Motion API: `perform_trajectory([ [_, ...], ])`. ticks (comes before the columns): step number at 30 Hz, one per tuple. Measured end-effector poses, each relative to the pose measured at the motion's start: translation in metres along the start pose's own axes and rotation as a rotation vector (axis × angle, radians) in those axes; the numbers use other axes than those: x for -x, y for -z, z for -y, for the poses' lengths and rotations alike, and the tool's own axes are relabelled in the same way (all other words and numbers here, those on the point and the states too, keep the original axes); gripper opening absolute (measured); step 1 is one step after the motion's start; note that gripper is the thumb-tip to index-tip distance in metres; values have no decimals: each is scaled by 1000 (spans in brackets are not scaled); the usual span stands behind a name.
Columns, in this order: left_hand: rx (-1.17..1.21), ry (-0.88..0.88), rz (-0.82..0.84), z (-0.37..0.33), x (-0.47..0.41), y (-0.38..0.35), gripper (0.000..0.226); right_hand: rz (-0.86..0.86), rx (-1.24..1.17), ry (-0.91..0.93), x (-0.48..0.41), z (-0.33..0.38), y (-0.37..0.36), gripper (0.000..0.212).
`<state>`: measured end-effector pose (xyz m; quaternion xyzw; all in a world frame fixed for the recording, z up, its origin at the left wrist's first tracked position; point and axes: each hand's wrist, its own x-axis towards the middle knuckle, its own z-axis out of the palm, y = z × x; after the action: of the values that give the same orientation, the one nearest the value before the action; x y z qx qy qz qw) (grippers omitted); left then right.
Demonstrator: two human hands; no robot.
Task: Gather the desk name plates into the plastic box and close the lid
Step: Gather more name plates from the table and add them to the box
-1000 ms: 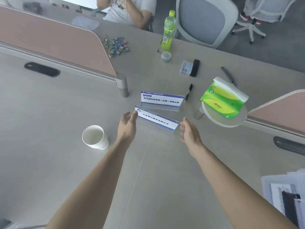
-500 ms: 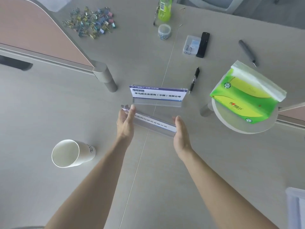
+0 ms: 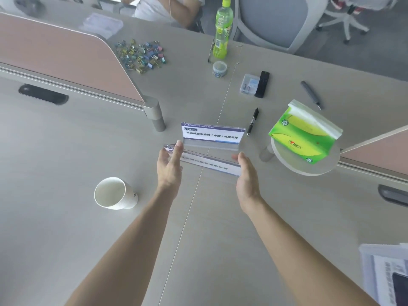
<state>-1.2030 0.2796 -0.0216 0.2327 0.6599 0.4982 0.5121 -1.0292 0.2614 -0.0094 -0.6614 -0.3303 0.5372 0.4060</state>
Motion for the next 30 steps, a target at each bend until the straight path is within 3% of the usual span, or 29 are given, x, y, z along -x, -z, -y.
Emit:
perform_trajectory([
  [8,24,-20,-15,-39,61,32,57,-19,41,20,78,38,8,49],
  [13,48,-82,-10,-56,97,53,56,31,-4,-22,129,52,11,40],
  [18,171,-100,100,-61,132,64,57,7,-31,-28,182,61,12,38],
  [23,132,-29,209,-66,153,63,94,-10,-22,38,221,58,20,22],
  [27,128,-86,234,-75,177,51,76,-30,-36,31,242,56,38,33],
  [30,99,-129,246,-77,197,38,71,19,-12,50,257,54,64,26],
])
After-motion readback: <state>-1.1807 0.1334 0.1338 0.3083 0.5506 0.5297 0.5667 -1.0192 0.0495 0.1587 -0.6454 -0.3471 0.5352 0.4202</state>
